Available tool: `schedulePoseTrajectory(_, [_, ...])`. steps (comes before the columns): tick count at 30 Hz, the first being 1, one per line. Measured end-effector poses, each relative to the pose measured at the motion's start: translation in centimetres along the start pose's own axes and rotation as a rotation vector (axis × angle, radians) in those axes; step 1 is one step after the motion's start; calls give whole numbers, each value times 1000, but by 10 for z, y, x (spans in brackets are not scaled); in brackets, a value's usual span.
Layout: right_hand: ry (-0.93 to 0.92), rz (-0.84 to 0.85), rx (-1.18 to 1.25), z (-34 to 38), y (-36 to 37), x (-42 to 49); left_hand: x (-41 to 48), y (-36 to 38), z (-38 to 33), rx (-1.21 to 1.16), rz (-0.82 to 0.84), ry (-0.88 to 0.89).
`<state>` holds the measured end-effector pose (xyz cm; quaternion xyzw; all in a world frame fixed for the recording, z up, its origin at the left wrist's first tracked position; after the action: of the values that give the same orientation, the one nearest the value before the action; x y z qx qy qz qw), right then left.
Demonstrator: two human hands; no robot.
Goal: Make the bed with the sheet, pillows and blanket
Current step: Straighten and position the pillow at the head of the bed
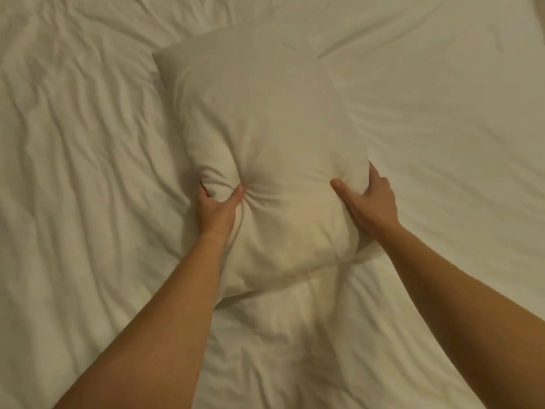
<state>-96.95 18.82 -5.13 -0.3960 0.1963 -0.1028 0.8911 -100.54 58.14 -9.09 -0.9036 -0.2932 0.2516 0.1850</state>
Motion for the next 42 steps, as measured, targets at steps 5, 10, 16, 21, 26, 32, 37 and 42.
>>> schedulePoseTrajectory(5, [-140, -47, -14, 33, -15, -19, -23, -18, -37, -50, -67, 89])
schedulePoseTrajectory(10, [-165, -72, 179, 64, -34, -55, -43, -62, -75, -89, -107, 119])
schedulePoseTrajectory(16, [-133, -107, 332, 113, -41, -119, -53, -142, -126, -107, -110, 202])
schedulePoseTrajectory(21, [-156, -138, 376, 175, -18, -169, -29, -225, -139, -125, -116, 249])
schedulePoseTrajectory(26, [-191, -190, 364, 246, 48, -214, 40, -307, -111, -157, -77, 238])
schedulePoseTrajectory(32, [-193, -260, 364, 326, 146, -270, 134, -401, -72, -180, -42, 275])
schedulePoseTrajectory(37, [-192, -283, 354, 387, 217, -306, 202, -466, -40, -208, -16, 263])
schedulePoseTrajectory(42, [-209, -308, 291, 421, 263, -321, 244, -500, -10, -241, -8, 228])
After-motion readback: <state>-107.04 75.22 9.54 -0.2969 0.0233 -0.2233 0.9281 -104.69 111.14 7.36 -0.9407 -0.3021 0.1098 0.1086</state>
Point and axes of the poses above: each hand's wrist, its own x-axis towards the middle knuckle, its own y-axis out of the palm, z = x × y, the point moved 10 cm from there along x, towards the middle knuckle, and after that the axes turned 5 degrees about -z, right-handed, at the moved point
